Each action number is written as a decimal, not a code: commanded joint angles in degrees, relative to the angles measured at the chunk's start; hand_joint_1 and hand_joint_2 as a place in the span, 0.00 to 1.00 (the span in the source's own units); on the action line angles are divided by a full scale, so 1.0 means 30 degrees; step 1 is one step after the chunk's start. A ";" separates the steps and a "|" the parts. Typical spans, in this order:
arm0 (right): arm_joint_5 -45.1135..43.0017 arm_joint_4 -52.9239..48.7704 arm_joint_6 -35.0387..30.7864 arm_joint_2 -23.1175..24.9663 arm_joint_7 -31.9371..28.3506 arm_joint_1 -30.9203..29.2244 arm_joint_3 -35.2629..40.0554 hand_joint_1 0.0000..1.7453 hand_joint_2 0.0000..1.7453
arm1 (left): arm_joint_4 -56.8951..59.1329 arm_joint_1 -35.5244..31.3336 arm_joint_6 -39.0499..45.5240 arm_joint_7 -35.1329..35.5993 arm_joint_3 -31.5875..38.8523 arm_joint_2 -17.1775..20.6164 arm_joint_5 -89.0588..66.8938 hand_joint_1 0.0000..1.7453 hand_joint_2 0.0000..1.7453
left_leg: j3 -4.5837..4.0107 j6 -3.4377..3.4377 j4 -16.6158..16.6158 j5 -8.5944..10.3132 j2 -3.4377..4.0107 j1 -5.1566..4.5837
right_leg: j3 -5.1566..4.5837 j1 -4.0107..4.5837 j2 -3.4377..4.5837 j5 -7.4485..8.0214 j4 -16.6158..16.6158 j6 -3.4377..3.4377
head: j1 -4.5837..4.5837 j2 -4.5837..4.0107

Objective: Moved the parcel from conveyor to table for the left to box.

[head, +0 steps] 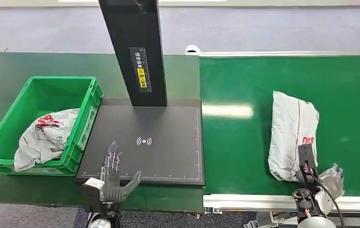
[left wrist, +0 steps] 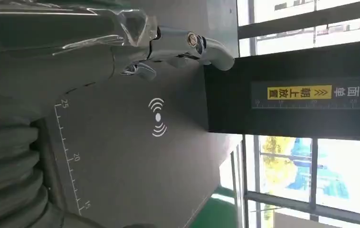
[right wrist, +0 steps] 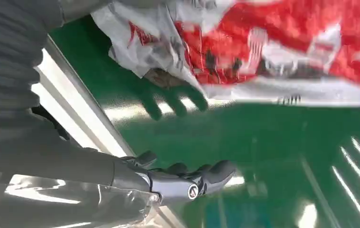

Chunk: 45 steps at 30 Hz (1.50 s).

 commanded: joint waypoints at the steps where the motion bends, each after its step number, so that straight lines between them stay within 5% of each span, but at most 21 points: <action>1: -0.1126 0.0100 -0.0677 0.0847 -0.4976 -0.0377 -0.1722 1.00 1.00 | 0.0725 -0.0319 0.0058 -0.0001 0.0342 0.0107 -0.0150 0.00 1.00 | 0.0016 0.0000 -0.0028 0.0013 0.0026 0.0004 | 0.0017 0.0008 0.0006 0.0020 -0.0036 -0.0012 | 0.0000 0.0000; 8: -0.1423 -0.0184 -0.0623 0.1057 -0.5832 -0.0441 -0.1824 1.00 1.00 | 0.0721 -0.0340 0.0069 -0.0001 0.0350 0.0090 -0.0173 0.00 1.00 | -0.0005 -0.0005 -0.0016 0.0005 0.0033 -0.0013 | -0.0028 -0.0010 0.0016 0.0020 -0.0008 0.0000 | -0.0007 0.0000; 13: -0.3004 -0.3470 0.0313 0.3242 -1.0907 -0.0615 -0.1052 1.00 1.00 | 0.0636 -0.0396 0.0246 -0.0001 0.0320 0.0026 -0.0300 0.00 1.00 | -0.0024 -0.0003 -0.0016 -0.0002 0.0122 -0.0007 | -0.0069 -0.0002 0.0102 0.0041 -0.0002 0.0001 | -0.0007 0.0000; 17: -0.3644 -0.6695 0.2340 0.4604 -1.0380 0.0391 0.1245 1.00 1.00 | 0.0548 -0.0403 0.0326 -0.0001 0.0184 0.0077 -0.0487 0.00 1.00 | -0.0039 -0.0011 -0.0026 0.0010 0.0144 -0.0004 | -0.0093 0.0003 0.0122 0.0051 0.0000 -0.0011 | 0.0007 0.0000; 22: -0.5105 -0.7232 0.3476 0.5202 -1.2366 0.0964 0.2992 1.00 1.00 | 0.0418 -0.0347 0.0592 -0.0001 0.0260 0.0061 -0.0552 0.00 1.00 | -0.0012 -0.0007 -0.0050 0.0018 0.0094 0.0010 | -0.0048 0.0018 0.0062 0.0045 -0.0043 -0.0008 | -0.0007 0.0000; 29: -0.6330 -1.6514 0.3641 0.7931 -1.2271 0.5151 1.1987 1.00 1.00 | -0.1996 -0.0256 0.1928 -0.0001 0.0478 0.0712 -0.1233 0.00 1.00 | -0.0028 -0.0018 -0.0025 -0.0009 0.0112 0.0011 | -0.0075 0.0018 0.0084 0.0015 -0.0001 -0.0018 | 0.0007 -0.0001; 37: -1.1001 -1.1862 0.6953 0.8969 -1.2251 0.2181 1.6947 1.00 1.00 | -0.0963 -0.1492 0.2251 -0.0001 0.0205 0.0772 -0.1795 0.00 1.00 | -0.0064 -0.0017 -0.0028 0.0015 0.0180 0.0037 | -0.0140 0.0055 0.0161 0.0041 0.0014 -0.0023 | 0.0007 0.0000; 42: -1.6617 -0.6917 0.6372 0.8969 -1.3068 0.0448 2.3138 1.00 1.00 | -0.0920 -0.1486 0.3227 -0.0001 0.0155 0.0687 -0.1736 0.00 1.00 | -0.0023 -0.0016 -0.0036 0.0006 0.0203 0.0032 | -0.0088 0.0049 0.0191 0.0035 0.0006 -0.0013 | 0.0015 0.0000; 45: -1.7036 -0.6670 0.6291 0.8969 -1.2988 0.0511 2.3932 1.00 1.00 | -0.1052 -0.1421 0.3252 -0.0001 0.0255 0.0757 -0.1670 0.00 1.00 | -0.0010 -0.0022 -0.0048 0.0002 0.0199 0.0026 | -0.0074 0.0044 0.0187 0.0025 0.0010 -0.0020 | 0.0007 0.0000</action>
